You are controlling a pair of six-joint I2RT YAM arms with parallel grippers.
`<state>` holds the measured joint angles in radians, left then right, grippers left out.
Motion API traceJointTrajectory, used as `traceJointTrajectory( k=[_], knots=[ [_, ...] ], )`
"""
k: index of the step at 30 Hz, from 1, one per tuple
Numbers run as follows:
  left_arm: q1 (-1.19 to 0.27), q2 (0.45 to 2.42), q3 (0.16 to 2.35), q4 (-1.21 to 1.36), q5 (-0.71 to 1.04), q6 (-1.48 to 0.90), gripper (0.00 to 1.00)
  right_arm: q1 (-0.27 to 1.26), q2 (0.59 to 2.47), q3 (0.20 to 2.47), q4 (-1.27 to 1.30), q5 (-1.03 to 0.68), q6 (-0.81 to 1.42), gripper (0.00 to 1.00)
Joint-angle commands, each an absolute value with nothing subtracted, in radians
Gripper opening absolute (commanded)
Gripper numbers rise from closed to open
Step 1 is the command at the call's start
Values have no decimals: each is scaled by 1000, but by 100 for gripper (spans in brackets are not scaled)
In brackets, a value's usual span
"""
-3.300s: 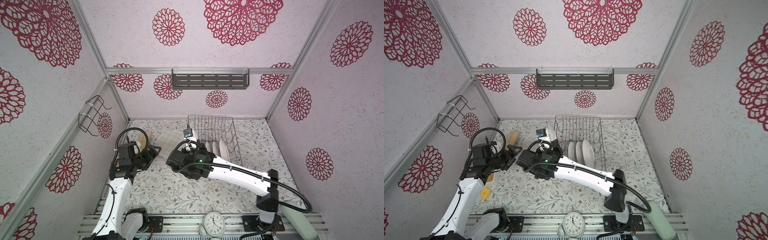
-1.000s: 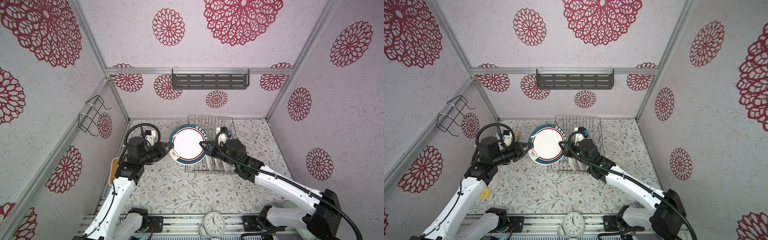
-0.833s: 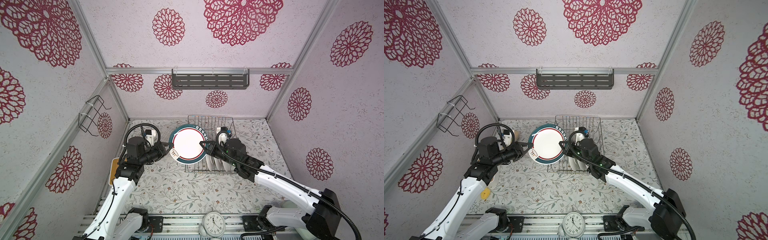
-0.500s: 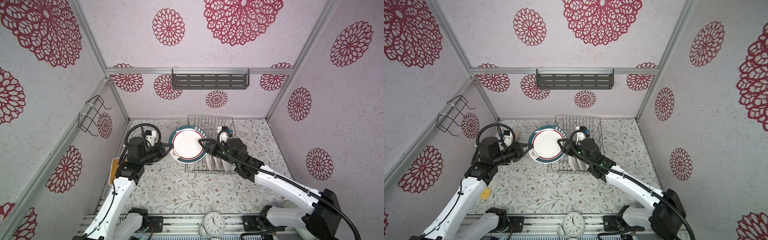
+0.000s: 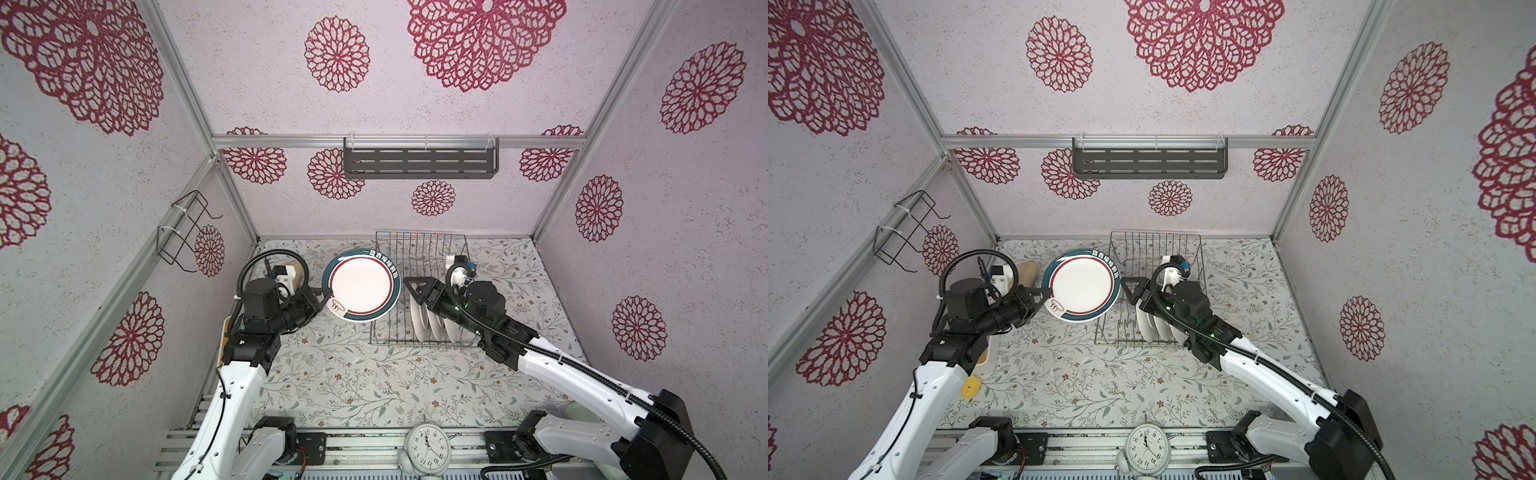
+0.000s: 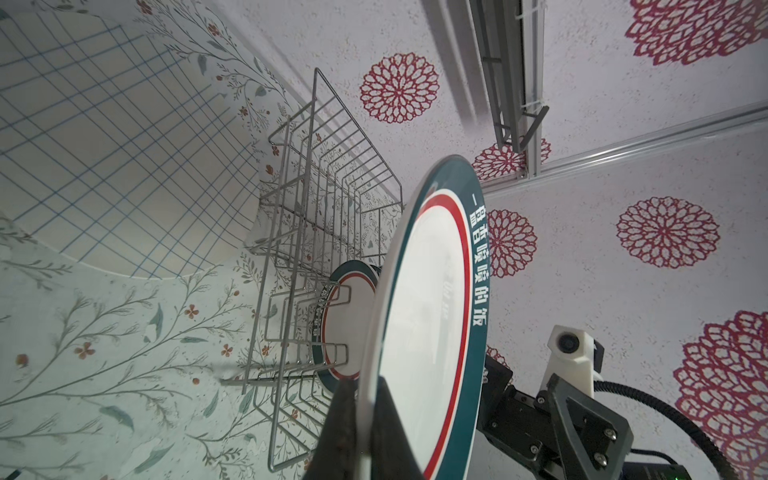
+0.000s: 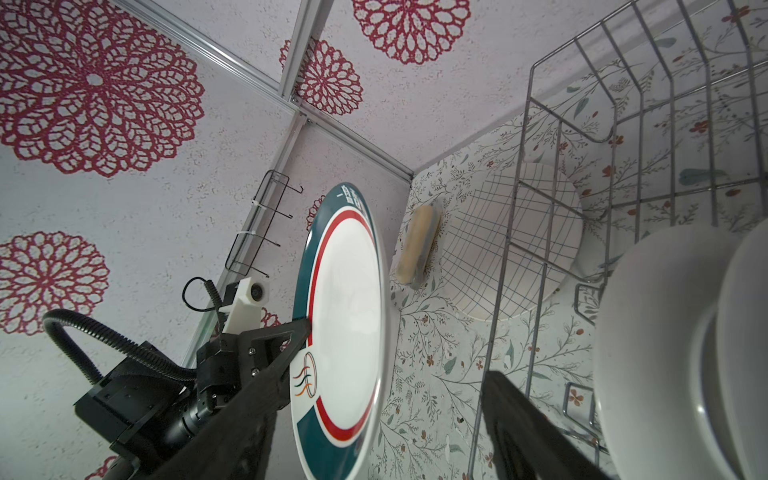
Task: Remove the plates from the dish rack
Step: 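Open the right gripper and pull the left gripper back with the plate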
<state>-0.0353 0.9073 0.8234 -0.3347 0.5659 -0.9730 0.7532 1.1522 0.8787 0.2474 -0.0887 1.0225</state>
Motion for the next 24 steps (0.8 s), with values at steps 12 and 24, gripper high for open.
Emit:
traceJointTrajectory(
  k=[12, 24],
  knots=[
    [54, 782, 736, -498, 431, -937, 0, 718, 1103, 876, 239, -80, 1012, 81],
    [116, 719, 624, -583, 402, -917, 0, 710, 1090, 888, 155, -42, 982, 81]
  ],
)
